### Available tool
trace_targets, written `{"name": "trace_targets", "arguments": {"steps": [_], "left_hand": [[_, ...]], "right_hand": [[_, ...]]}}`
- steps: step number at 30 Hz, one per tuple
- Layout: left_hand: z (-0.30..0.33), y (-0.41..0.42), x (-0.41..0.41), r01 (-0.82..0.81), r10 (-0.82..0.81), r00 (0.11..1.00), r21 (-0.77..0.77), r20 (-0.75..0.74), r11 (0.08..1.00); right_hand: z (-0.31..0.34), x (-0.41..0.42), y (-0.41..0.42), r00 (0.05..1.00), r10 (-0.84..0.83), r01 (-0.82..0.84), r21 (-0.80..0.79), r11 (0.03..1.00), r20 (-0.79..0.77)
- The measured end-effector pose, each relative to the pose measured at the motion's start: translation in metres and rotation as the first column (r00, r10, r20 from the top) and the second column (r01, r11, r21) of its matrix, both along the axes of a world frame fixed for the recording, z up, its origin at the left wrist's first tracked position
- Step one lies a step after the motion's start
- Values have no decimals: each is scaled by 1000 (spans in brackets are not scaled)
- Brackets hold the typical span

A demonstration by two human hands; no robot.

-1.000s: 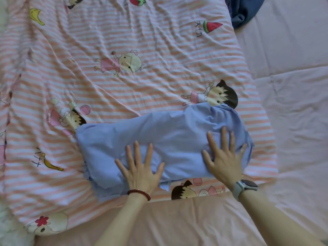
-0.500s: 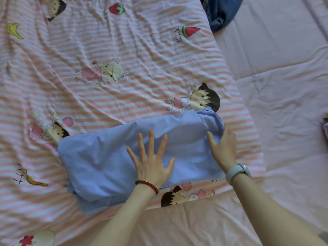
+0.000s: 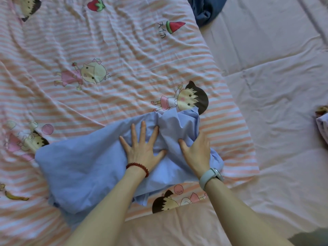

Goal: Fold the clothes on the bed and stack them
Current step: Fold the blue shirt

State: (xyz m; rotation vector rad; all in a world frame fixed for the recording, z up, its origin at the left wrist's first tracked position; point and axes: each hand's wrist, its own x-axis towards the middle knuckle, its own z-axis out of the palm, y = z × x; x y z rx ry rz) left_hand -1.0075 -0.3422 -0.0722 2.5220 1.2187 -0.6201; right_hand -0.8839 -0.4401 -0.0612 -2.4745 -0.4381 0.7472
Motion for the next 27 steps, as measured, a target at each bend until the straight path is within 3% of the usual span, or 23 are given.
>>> {"name": "trace_targets", "arguments": {"steps": [4,11,14,16,18,21,23,25,27], "left_hand": [[2,-16,-21,-91,94,986,-27,137,995],[8,-37,-27,-191,202,961,-71,189,979],[12,-39,-27,-252,277,913,-120,299,960],[19,-38,-30,-349,428,765,-249,481,904],[33,-35,-39,-445,639,507,-459,578,769],[61,-25,-64,-447,911,64,-804,408,392],[77,-11,-96,-388,949,-156,-901,272,194],[91,4,-132,-323,943,-272,-941,193,99],[99,19,-165,-286,930,-332,-956,156,58]], "right_hand": [[0,0,1,997,-45,48,36,998,-61],[5,-4,0,992,-38,59,176,983,-121],[16,-1,0,991,-10,37,202,979,-137],[32,-7,2,994,50,-22,265,964,-100],[54,-20,9,988,142,-112,345,932,-65],[84,-54,25,958,280,-228,422,878,-65],[103,-84,42,926,359,-266,476,838,-115],[120,-119,61,821,536,-379,517,768,-194],[127,-153,77,639,742,-575,514,636,-203]]}}
